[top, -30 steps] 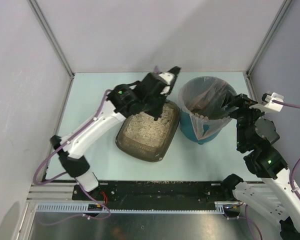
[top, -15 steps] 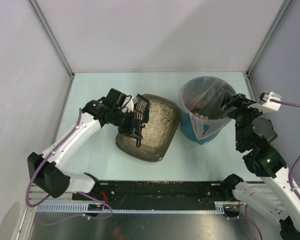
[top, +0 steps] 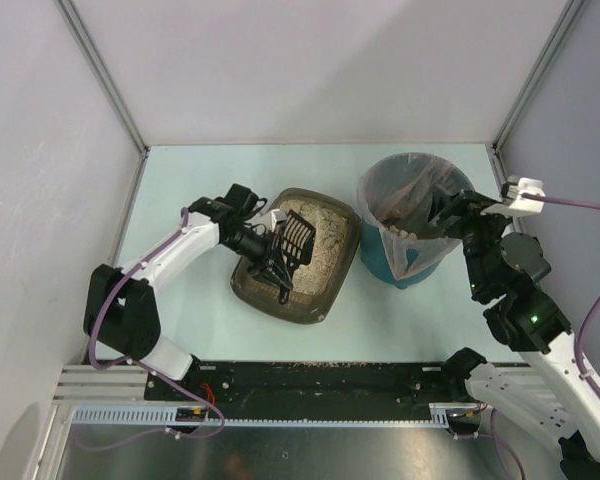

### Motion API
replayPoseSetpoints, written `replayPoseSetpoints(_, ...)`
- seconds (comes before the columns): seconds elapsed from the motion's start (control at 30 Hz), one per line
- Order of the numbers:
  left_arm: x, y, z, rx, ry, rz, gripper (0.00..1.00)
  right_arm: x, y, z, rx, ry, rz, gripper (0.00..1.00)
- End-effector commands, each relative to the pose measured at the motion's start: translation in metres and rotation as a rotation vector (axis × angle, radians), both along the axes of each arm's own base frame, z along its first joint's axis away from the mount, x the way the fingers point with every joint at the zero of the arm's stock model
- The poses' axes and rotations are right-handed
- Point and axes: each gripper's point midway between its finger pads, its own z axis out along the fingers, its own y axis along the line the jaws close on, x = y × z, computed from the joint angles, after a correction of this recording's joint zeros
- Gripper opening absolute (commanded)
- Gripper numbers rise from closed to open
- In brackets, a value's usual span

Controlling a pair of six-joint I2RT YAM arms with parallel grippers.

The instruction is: Clean the litter box

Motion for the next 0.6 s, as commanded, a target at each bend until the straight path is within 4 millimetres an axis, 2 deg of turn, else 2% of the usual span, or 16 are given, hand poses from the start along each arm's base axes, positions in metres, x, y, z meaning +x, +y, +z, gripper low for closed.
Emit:
replayPoseSetpoints(0.0, 0.007, -0.002, 0.004, -0.061, -0.076, -0.058, 0.0, 0.002, 0.032, 0.003, -0.025, -0.006, 0.154, 0.75)
replayPoseSetpoints(0.1, 0.018, 0.005, -0.026, 0.056, -0.017, -0.019, 0.0, 0.007, 0.03, -0.001, -0.007, 0.008, 0.123, 0.75)
replayPoseSetpoints(0.27, 0.038, 0.004, -0.037, 0.135, -0.025, 0.013, 0.0, 0.008, 0.022, 0.008, 0.001, -0.022, 0.079, 0.75)
replayPoseSetpoints(0.4, 0.046, 0.0, -0.05, 0.157, 0.009, 0.003, 0.0, 0.008, 0.014, 0.002, -0.002, 0.0, 0.038, 0.77)
replayPoseSetpoints(0.57, 0.054, -0.015, -0.059, 0.121, 0.077, -0.022, 0.0, 0.006, 0.011, -0.002, 0.013, 0.019, 0.023, 0.77)
